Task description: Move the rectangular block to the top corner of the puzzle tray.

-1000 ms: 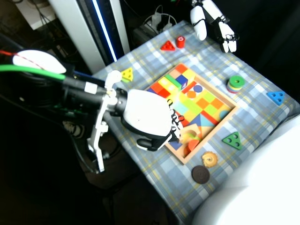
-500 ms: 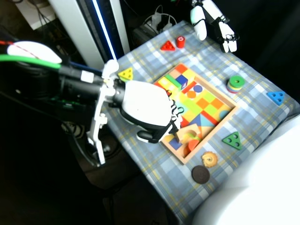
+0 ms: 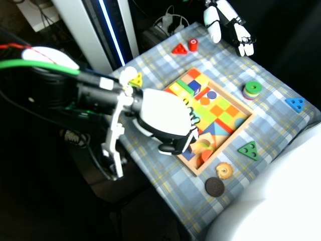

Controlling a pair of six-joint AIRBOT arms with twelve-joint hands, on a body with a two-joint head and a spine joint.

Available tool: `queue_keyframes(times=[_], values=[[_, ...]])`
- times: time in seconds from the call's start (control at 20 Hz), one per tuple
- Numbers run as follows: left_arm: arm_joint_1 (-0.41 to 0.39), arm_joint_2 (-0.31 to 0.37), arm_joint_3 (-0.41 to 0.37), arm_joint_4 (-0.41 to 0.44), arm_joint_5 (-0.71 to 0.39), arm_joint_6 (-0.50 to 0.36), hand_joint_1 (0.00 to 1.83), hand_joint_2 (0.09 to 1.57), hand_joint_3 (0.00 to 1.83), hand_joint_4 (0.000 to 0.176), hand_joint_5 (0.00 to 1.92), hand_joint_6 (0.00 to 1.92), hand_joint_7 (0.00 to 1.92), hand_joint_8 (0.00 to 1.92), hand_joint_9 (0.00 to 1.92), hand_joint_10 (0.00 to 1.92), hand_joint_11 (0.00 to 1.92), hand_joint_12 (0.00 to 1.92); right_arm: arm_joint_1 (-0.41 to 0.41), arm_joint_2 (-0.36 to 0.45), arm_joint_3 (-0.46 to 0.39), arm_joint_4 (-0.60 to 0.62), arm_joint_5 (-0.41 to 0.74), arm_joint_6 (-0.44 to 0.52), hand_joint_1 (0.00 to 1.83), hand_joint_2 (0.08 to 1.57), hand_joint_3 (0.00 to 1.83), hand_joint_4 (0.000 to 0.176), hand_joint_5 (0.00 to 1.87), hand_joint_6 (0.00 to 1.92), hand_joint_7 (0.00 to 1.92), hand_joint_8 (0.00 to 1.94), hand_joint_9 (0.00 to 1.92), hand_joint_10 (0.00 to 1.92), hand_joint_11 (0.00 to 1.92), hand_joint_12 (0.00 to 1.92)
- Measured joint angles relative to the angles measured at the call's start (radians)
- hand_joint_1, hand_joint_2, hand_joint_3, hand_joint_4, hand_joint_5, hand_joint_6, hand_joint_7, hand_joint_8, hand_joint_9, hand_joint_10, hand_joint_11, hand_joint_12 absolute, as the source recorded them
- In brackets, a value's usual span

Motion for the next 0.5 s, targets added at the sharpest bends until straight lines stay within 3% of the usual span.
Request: queue_keyframes(times=[0.05,0.15,0.3,0.5], values=[[0.0,0.0,0.0,0.0,0.0,0.0,0.12,1.4,0.0,0.039,0.33,0.0,0.22,0.0,0.16,0.0,0.0,0.36,0.0,0.0,0.002,-0.013,-0.006,0.0,1.47,1.22,0.0,0.0,0.56,0.01,0.9,1.94,1.17,1.92,1.27,1.92],[0.0,0.0,0.0,0.004,0.0,0.0,0.13,1.4,0.0,0.041,0.33,0.0,0.23,0.0,0.17,0.0,0.0,0.34,0.0,0.0,0.005,-0.045,-0.025,0.0,1.48,1.24,0.01,0.0,0.53,0.02,1.07,1.94,1.38,1.92,1.47,1.92],[0.0,0.0,0.0,0.004,0.0,-0.002,0.13,1.4,0.0,0.022,0.33,0.0,0.24,0.0,0.17,0.0,0.0,0.41,0.0,-0.001,0.018,-0.045,-0.029,0.0,1.49,1.26,0.01,0.0,0.51,0.0,1.05,1.94,1.38,1.92,1.49,1.92],[0.0,0.0,0.0,0.002,0.0,-0.004,0.15,1.4,0.0,0.031,0.33,0.0,0.24,0.0,0.17,0.0,0.0,0.4,0.0,0.004,0.012,-0.044,-0.037,0.0,1.53,1.24,0.0,0.0,0.53,0.0,1.13,1.94,1.44,1.92,1.53,1.92]])
